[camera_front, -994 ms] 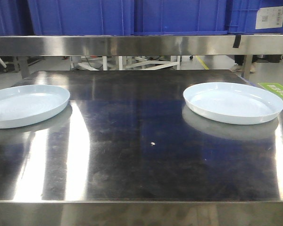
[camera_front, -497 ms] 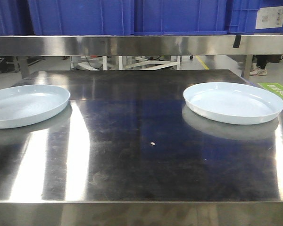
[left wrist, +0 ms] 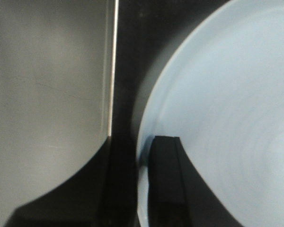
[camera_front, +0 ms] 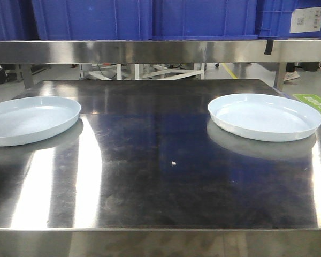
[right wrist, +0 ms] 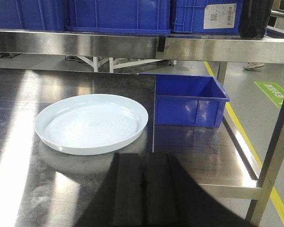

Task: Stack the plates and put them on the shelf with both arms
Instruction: 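Grip the plate rim with the left gripper and slide it toward the table center, then release the plate and raise the left gripper away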

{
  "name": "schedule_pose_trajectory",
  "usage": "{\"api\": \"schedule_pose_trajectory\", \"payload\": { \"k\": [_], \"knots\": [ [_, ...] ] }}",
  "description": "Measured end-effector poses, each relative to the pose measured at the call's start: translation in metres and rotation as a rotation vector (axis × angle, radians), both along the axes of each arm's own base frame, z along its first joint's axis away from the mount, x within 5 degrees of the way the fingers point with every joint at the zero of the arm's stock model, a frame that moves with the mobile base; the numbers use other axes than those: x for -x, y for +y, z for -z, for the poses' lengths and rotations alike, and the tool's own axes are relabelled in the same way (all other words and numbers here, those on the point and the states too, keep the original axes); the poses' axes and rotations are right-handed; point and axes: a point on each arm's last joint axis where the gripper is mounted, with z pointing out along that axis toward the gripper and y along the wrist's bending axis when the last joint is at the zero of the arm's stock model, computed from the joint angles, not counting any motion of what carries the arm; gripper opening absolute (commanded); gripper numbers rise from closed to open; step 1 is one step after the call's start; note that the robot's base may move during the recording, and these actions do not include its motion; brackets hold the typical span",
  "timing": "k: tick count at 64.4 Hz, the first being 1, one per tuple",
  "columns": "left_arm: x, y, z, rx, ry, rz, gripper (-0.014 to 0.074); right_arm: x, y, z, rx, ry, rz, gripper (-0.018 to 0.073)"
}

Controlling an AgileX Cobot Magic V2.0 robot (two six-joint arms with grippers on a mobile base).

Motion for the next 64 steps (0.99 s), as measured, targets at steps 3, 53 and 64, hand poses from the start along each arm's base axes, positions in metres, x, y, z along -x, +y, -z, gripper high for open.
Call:
{"api": "schedule_pose_trajectory", "payload": {
  "k": [3,53,64],
  "knots": [
    [0.000,0.000,-0.002,-0.003,0.006,0.004,0.0085,0.000,0.000,0.000,0.000,0.000,0.000,0.0053],
    [-0.010,-0.117,-0.051,0.282,-0.039,0.181,0.0085,0.000,0.000,0.000,0.000,0.000,0.000,0.0053],
    [-0.014,-0.147,-0.029,0.286,-0.035,0.220,0.0088,0.000,0.000,0.000,0.000,0.000,0.000,0.0053]
  ]
}}
